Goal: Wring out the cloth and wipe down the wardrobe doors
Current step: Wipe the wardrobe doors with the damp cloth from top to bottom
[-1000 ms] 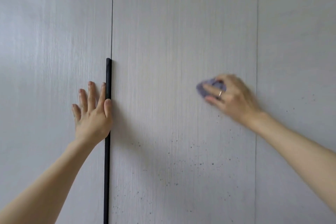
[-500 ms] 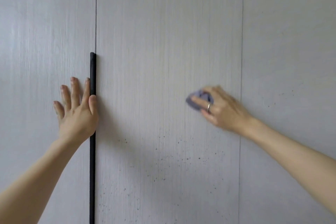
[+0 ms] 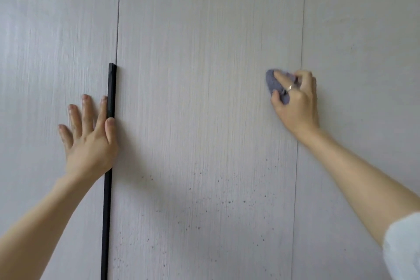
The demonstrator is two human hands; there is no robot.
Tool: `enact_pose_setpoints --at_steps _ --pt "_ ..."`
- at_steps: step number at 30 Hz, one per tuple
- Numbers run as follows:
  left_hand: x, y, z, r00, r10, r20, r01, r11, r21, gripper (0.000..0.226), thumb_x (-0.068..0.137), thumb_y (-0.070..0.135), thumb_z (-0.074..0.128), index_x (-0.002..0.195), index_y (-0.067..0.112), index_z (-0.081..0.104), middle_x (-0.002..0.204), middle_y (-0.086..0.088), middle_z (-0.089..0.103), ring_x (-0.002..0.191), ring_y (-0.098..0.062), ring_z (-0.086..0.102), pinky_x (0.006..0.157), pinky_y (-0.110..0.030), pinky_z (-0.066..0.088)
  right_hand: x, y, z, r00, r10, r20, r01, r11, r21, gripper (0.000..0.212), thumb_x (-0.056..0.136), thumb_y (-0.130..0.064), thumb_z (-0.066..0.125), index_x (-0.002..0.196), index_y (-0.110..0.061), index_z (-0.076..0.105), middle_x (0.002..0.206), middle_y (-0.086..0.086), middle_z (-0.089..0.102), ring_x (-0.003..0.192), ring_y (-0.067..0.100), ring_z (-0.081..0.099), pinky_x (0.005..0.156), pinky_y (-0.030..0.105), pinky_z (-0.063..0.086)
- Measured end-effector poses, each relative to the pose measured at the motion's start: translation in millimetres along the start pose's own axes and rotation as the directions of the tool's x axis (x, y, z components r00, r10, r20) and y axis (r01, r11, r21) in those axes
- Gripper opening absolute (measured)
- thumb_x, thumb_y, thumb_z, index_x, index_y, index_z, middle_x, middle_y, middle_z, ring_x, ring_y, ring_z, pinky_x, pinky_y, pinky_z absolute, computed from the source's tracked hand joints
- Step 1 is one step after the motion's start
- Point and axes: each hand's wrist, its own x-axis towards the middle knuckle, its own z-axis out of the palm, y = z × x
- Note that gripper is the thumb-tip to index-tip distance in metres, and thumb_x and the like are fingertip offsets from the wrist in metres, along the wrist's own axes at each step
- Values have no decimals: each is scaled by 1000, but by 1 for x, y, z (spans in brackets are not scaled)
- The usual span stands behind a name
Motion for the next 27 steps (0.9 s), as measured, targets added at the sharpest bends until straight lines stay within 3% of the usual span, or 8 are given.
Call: enact_pose_setpoints --at_steps 5,9,11,13,16,22,25,27 --pt "-4 1 -1 1000 -2 15 2 1000 -25 50 101 37 9 149 36 -6 157 5 -18 143 -20 -21 115 -48 -11 -142 -13 -21 972 -188 140 178 980 87 38 83 -16 54 121 -13 59 112 13 44 96 30 48 76 32 45" --pt "-13 -6 2 1000 7 31 -6 999 -32 50 101 36 9 149 36 -6 157 5 -19 143 -19 -22 115 -48 -11 -140 2 -36 841 -418 344 398 908 130 37 89 -16 58 125 -16 51 106 14 47 87 30 48 66 33 49" --pt "-19 -9 4 999 10 42 -9 1000 -28 50 102 36 9 149 35 -6 156 5 -20 143 -19 -22 115 -48 -12 -102 9 -37 869 -353 348 339 935 102 45 82 -7 67 125 -13 55 103 18 52 85 33 51 65 36 49" --pt "-24 -12 6 999 6 49 -5 1000 -25 50 102 36 10 149 35 -6 156 5 -20 143 -19 -22 115 -48 -11 -62 12 -34 958 -120 261 115 993 32 46 77 1 71 122 -7 61 103 25 52 87 41 54 71 43 51" --pt "-27 -14 7 999 2 54 0 1000 -27 50 102 36 10 149 35 -6 156 5 -20 143 -19 -22 115 -48 -11 -43 9 -30 975 94 201 -96 995 1 45 79 -1 69 123 -5 60 106 28 49 93 42 52 83 41 45" --pt "-42 -20 9 997 5 82 -4 1000 -8 51 102 34 12 149 34 -6 157 3 -20 143 -20 -21 115 -47 -11 -193 -12 -48 958 -34 284 8 996 92 56 78 0 70 129 -16 52 112 15 43 97 28 47 78 35 48" --pt "-46 -20 11 996 -5 89 7 1000 -12 51 101 34 11 149 34 -7 156 3 -20 143 -20 -22 114 -47 -11 -243 -20 -63 866 -183 465 118 979 167 68 70 -3 77 127 -23 47 111 8 42 95 26 49 64 35 54" --pt "-47 -20 11 996 -9 88 11 1000 -21 51 101 34 11 149 34 -6 157 3 -20 143 -20 -21 114 -48 -11 -225 -17 -68 781 -205 589 143 978 150 59 77 -13 73 126 -31 46 113 9 44 93 28 56 63 35 55"
